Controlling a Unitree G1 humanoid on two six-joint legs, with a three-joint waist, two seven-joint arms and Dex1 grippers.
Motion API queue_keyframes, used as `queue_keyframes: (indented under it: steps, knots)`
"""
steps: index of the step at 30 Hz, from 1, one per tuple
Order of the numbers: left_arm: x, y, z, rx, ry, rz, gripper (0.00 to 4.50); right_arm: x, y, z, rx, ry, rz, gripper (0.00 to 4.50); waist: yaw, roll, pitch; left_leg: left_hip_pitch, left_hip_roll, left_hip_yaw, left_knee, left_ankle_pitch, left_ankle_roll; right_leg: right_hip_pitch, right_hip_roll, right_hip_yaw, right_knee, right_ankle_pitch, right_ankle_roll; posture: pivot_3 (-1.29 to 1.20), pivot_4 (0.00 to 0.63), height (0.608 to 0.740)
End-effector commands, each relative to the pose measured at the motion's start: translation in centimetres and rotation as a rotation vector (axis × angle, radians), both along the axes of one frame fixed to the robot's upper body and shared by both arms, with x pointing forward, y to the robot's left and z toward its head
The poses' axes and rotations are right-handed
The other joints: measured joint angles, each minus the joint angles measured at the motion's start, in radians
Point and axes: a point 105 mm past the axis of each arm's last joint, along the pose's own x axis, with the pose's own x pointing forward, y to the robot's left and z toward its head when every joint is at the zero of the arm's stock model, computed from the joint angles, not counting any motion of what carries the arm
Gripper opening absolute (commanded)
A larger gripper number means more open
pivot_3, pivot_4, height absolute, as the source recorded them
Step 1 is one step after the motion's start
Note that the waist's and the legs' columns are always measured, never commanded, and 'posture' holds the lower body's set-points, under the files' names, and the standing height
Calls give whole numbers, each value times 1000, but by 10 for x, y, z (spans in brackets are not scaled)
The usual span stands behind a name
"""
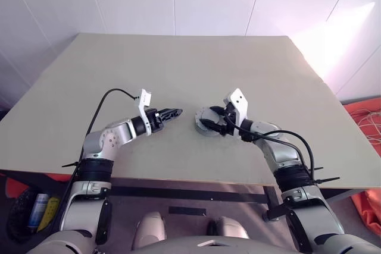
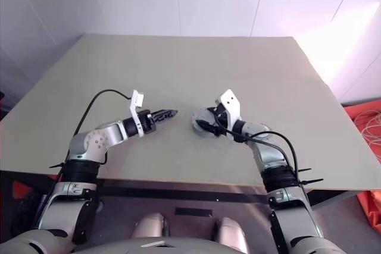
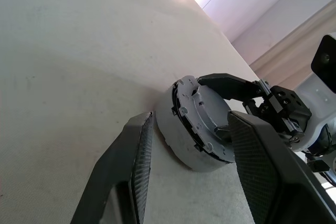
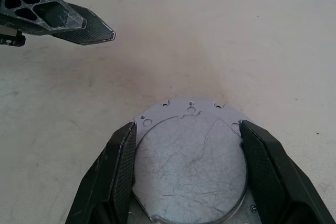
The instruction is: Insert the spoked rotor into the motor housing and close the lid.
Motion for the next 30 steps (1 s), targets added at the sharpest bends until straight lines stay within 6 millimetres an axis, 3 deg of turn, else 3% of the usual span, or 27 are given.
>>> queue_keyframes:
  steps: [1, 30]
  knots:
    - [1, 1, 13, -14, -51, -1, 2394, 0, 4, -12, -37, 40, 7, 2980, -2, 0, 0, 0, 0, 0, 0, 0, 0, 0, 0, 0, 0, 0, 0, 0, 0, 740]
    - [0, 3, 13, -15, -48, 4, 2394, 3, 14, -27, -89, 84, 15, 2980, -26, 0, 0, 9, 0, 0, -1, 1, -2, 8, 0, 1, 0, -4, 7, 0, 0, 740]
